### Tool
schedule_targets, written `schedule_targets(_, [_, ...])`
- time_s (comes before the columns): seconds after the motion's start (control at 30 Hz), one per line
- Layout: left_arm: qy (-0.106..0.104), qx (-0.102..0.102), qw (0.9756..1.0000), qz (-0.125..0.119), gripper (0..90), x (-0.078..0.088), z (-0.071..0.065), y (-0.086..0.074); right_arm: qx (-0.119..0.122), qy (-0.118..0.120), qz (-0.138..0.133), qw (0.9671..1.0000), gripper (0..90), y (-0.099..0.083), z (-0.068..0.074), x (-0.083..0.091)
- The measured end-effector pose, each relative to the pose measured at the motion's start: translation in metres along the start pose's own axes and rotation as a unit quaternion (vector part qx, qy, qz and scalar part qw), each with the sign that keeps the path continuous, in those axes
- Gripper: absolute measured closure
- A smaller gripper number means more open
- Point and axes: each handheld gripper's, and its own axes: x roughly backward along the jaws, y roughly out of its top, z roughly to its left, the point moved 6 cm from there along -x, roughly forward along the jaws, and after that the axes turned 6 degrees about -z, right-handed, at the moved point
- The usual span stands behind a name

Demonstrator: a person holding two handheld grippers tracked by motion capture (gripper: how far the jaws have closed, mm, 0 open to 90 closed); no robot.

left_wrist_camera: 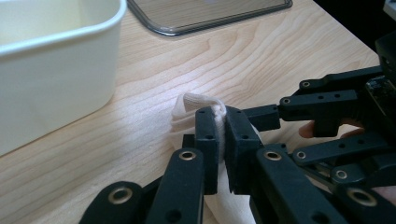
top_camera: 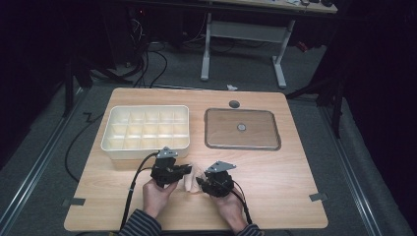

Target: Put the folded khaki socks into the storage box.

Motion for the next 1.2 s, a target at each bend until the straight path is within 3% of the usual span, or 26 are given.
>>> schedule_targets(0.23, [-0.004, -0.014, 0.9999, 0.004, 85.1, -0.004, -0.006, 0.006, 0.005, 0.003, 0.002, 1.0000, 64.9, 0.000, 0.000, -0.001])
schedule_targets(0.77, [-0.019, -0.002, 0.9998, 0.002, 85.1, -0.007, -0.003, 0.008, 0.018, 0.008, 0.002, 0.9998, 65.7, 0.003, 0.002, -0.005])
schedule_targets(1.2, [-0.018, -0.003, 0.9998, 0.007, 85.1, -0.011, -0.002, 0.006, 0.018, 0.022, -0.003, 0.9996, 65.5, 0.004, 0.007, -0.009])
